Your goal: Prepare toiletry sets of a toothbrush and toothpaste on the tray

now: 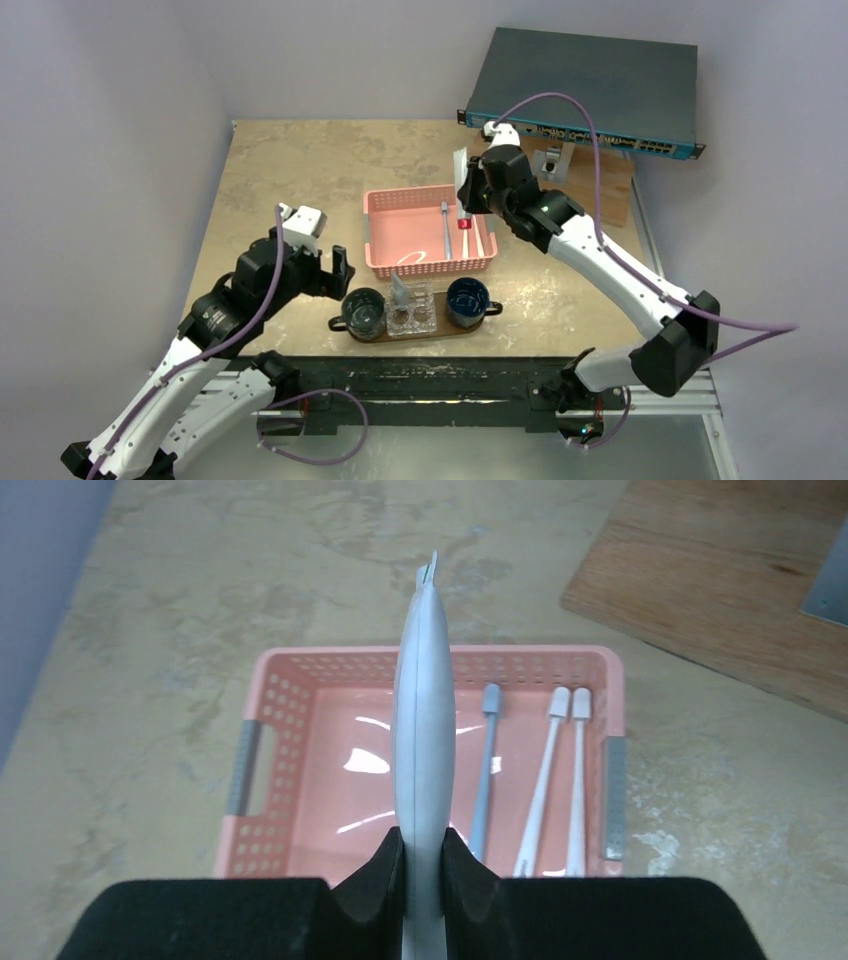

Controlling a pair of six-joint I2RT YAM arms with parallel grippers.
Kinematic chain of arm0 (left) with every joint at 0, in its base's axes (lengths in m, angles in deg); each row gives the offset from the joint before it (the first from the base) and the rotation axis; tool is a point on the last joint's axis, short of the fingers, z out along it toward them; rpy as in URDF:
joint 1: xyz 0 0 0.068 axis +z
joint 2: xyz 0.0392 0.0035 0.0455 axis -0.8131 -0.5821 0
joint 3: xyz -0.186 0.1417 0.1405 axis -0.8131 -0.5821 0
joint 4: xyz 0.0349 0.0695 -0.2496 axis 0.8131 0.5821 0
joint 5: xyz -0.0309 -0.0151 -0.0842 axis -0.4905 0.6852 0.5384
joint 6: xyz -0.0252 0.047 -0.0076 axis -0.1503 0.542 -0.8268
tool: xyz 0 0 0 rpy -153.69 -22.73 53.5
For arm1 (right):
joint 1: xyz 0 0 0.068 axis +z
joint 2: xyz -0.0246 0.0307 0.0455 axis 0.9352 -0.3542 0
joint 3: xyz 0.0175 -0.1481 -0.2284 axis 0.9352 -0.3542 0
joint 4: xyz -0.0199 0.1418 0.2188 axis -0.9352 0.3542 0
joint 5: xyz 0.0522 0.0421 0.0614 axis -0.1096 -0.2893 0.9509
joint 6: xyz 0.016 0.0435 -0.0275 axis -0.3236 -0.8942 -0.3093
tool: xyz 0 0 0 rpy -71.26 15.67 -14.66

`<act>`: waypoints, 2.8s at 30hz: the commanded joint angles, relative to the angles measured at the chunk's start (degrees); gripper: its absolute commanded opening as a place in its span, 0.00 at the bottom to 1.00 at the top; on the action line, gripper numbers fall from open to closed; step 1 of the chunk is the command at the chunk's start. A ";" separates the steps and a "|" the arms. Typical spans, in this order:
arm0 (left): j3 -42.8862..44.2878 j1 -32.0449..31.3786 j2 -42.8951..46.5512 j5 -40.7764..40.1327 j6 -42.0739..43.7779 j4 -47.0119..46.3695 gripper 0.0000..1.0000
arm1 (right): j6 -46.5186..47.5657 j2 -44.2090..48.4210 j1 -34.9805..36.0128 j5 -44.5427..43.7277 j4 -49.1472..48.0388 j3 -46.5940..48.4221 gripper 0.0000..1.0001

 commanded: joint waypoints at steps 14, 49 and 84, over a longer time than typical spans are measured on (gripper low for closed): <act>7.90 0.24 -1.83 21.08 -9.17 -9.36 1.00 | -4.79 12.74 1.44 33.50 -22.50 -4.25 0.13; -1.10 0.25 -8.13 47.46 -34.80 -52.34 0.79 | -30.25 14.51 9.20 43.13 -64.34 -18.97 0.12; -0.16 0.24 -7.43 49.14 -27.28 -38.71 0.00 | -8.07 18.63 9.21 41.23 -34.75 -10.00 0.61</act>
